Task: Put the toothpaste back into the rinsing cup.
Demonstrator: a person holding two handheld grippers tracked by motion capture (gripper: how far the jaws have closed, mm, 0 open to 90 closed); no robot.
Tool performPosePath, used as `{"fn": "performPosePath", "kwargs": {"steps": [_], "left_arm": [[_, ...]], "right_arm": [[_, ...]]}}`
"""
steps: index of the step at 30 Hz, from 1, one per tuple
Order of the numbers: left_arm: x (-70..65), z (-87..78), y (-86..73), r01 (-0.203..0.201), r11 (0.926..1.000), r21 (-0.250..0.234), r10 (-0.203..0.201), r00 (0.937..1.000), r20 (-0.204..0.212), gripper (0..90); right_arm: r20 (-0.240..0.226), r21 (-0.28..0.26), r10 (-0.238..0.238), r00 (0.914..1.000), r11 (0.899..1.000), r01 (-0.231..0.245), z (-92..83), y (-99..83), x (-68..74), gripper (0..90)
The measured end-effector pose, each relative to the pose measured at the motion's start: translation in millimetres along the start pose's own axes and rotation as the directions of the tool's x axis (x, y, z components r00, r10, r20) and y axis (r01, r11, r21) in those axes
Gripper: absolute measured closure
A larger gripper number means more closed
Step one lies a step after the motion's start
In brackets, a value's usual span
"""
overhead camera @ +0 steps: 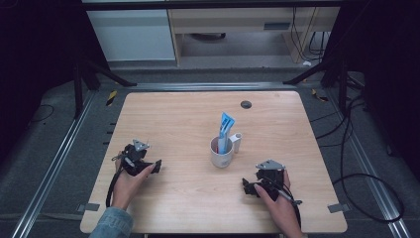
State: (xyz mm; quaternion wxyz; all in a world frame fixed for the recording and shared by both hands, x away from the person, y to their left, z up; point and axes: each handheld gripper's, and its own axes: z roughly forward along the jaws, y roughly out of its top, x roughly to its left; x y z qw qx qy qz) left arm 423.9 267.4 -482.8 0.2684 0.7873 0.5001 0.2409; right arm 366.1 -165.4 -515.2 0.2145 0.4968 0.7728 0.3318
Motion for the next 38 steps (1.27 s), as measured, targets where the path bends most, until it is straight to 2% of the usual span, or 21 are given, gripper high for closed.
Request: {"fn": "performPosePath", "kwargs": {"steps": [3, 10, 14, 18, 21, 28, 38], "left_arm": [[9.4, 6.9, -1.4, 0.029, 0.9996, 0.000, -0.029, 0.9996, -0.003, 6.1], [25.2, 21.2, -4.4, 0.051, 0.9985, 0.019, -0.051, 0.9987, -0.004, 5.9], [32.6, 22.5, -5.4, 0.074, 0.9973, 0.002, -0.074, 0.9972, -0.011, 5.9], [37.9, 24.0, -6.1, 0.081, 0.9967, 0.003, -0.081, 0.9967, -0.002, 5.8], [42.5, 25.7, -7.4, 0.102, 0.9948, 0.003, -0.102, 0.9945, 0.025, 5.4], [48.1, 30.5, -13.0, 0.082, 0.9950, -0.057, -0.080, 0.9956, 0.050, 0.0], [48.4, 30.9, -12.9, 0.084, 0.9949, -0.056, -0.082, 0.9954, 0.050, 0.0]], "right_arm": [[-0.004, 0.002, 0.006, 1.0000, 1.000, -0.006, -0.4, 0.2, 0.3, 0.3], [0.000, -0.001, -0.003, 1.0000, 1.000, 0.003, 0.1, 0.1, -0.2, 0.3], [0.001, -0.001, -0.005, 1.0000, 1.000, 0.005, 0.4, 0.2, -0.4, 0.3], [0.000, -0.001, -0.004, 1.0000, 1.000, 0.004, 0.4, 0.2, -0.4, 0.3], [0.001, -0.001, -0.005, 1.0000, 1.000, 0.005, 0.5, 0.3, -0.4, 0.3], [0.001, -0.001, -0.005, 1.0000, 1.000, 0.005, 0.5, 0.3, -0.4, 0.4], [0.001, -0.001, -0.005, 1.0000, 1.000, 0.005, 0.5, 0.3, -0.4, 0.3]]}}
